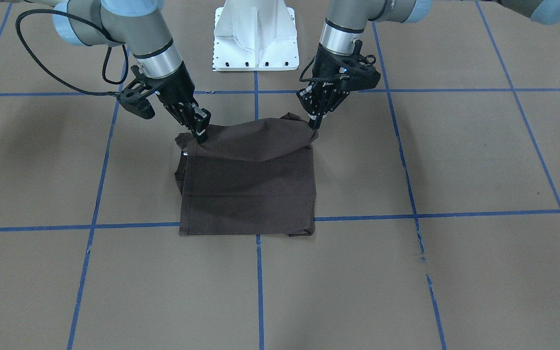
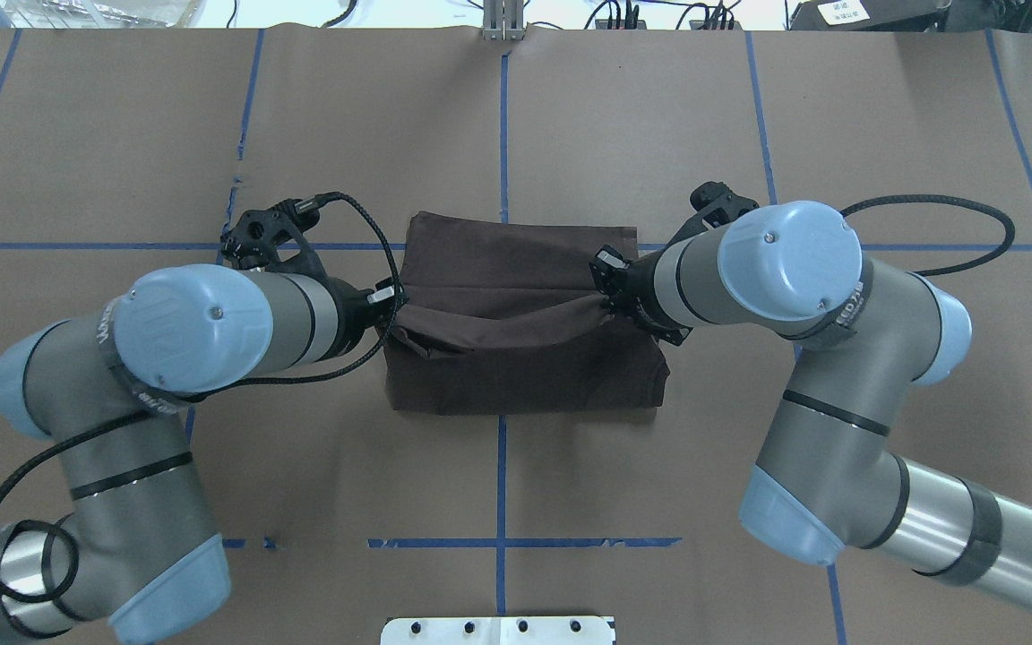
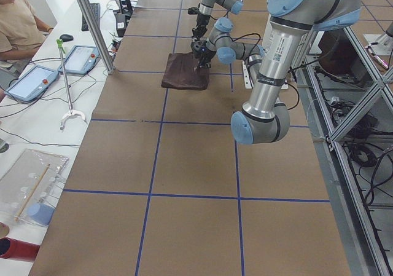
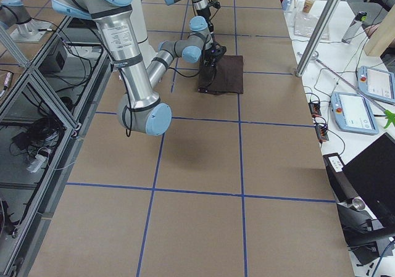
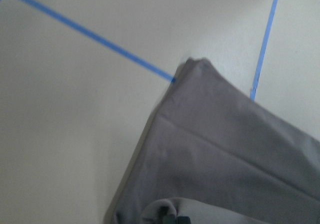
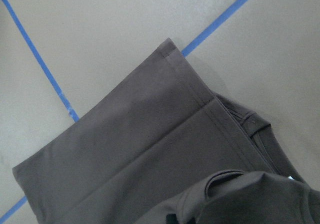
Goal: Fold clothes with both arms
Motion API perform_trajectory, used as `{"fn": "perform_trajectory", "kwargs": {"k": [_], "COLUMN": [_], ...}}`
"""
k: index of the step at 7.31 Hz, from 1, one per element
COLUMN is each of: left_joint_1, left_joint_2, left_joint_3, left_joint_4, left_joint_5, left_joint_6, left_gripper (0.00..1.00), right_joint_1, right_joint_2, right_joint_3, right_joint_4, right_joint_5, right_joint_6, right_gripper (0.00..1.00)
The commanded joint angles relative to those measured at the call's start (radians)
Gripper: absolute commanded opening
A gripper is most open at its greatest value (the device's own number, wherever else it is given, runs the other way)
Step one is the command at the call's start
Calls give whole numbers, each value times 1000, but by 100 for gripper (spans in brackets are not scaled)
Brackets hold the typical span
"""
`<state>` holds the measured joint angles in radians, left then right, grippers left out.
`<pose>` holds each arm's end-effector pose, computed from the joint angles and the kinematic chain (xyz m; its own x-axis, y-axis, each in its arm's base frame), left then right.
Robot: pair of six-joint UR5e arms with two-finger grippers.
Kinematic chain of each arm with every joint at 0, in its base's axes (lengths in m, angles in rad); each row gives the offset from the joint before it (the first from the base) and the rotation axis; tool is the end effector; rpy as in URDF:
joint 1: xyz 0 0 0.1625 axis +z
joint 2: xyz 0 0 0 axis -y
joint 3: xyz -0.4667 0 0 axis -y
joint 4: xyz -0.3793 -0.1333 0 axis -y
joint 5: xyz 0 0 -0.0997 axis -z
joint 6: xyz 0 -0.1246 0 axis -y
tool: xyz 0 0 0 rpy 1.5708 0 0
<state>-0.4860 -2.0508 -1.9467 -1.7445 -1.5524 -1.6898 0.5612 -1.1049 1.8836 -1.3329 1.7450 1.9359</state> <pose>0.4869 -0.4106 0.2687 0.3952 -0.3430 -0.8522 0.5316 0.8419 -0.0923 -0.4794 -0.4333 0.2929 0.2736 0.5873 0.7617 -0.5321 0.7521 -0.3888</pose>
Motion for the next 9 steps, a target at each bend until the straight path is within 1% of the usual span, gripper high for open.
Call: {"fn": "perform_trajectory", "kwargs": {"k": [1, 2, 3, 4, 5, 6, 7, 8, 9], "left_joint_1": [-43, -61, -89, -142, -198, -251, -261, -261, -258], "left_joint_2": [-26, -44, -86, -168, -245, -243, -209, -134, -71], "left_joint_3": [144, 213, 304, 448, 580, 589, 525, 408, 315], "left_joint_4": [-120, -186, -249, -307, -350, -366, -363, -363, -359], "left_joint_5": [3, 3, 3, 3, 3, 0, -6, -8, -17], "left_joint_6": [30, 30, 32, 88, 167, 209, 237, 239, 239], "left_gripper": [0, 0, 0, 20, 72, 100, 100, 100, 100], "right_joint_1": [28, 32, 49, 89, 107, 159, 225, 230, 232], "right_joint_2": [68, 68, 74, 133, 201, 229, 226, 218, 206], "right_joint_3": [-105, -113, -148, -273, -425, -492, -488, -486, -459], "right_joint_4": [1, 1, 4, 41, 149, 223, 228, 231, 230], "right_joint_5": [5, 5, 5, 28, 27, 45, 176, 207, 212], "right_joint_6": [-11, -14, -47, -119, -141, -216, -259, -264, -262], "right_gripper": [0, 0, 0, 60, 100, 100, 100, 100, 100]}}
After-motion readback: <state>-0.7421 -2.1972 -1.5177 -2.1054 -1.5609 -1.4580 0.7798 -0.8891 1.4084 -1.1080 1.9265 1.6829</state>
